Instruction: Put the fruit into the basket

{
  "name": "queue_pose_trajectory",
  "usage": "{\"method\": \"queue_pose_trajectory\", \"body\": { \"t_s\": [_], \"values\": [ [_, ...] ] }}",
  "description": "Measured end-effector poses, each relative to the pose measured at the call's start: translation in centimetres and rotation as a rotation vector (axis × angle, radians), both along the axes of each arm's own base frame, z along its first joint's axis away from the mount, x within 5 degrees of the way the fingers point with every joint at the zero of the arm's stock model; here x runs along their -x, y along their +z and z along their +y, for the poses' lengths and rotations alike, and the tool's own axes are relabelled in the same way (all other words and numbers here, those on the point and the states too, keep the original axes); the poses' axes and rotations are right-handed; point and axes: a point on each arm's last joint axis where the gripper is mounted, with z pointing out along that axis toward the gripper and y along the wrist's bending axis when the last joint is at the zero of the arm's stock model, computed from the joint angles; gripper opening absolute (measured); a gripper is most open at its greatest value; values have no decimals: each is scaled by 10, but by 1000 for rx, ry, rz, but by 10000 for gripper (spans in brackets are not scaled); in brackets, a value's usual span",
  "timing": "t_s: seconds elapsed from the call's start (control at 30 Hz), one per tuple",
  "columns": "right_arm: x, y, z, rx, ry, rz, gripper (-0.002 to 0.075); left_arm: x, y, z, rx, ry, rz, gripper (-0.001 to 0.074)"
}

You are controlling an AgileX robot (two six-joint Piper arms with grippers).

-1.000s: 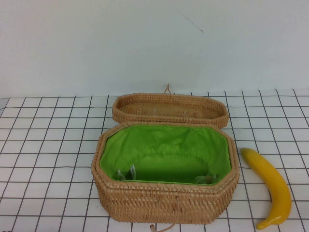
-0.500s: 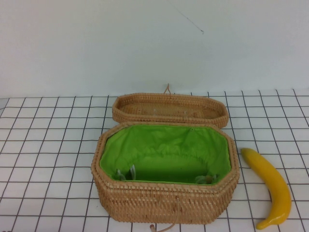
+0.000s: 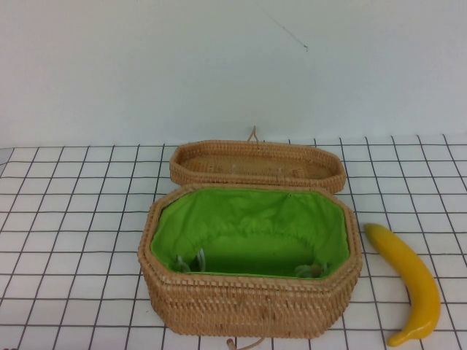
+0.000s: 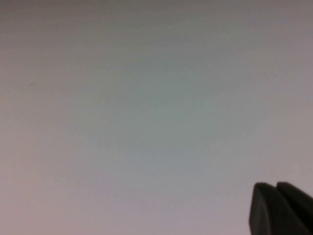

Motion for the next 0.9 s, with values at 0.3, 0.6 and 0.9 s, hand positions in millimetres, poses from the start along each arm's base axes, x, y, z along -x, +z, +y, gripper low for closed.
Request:
{"method": "queue_pose_trajectory", "body": {
  "t_s": [0.3,0.6,0.9],
  "values": [
    [43,58,9,165,-124,28,-3,0,0,0,0,0,0,0],
    [33,79,5,150,-150,282,-3,0,0,0,0,0,0,0],
    [-40,81,-6,150,-119,884,-3,0,0,0,0,0,0,0]
  ]
}}
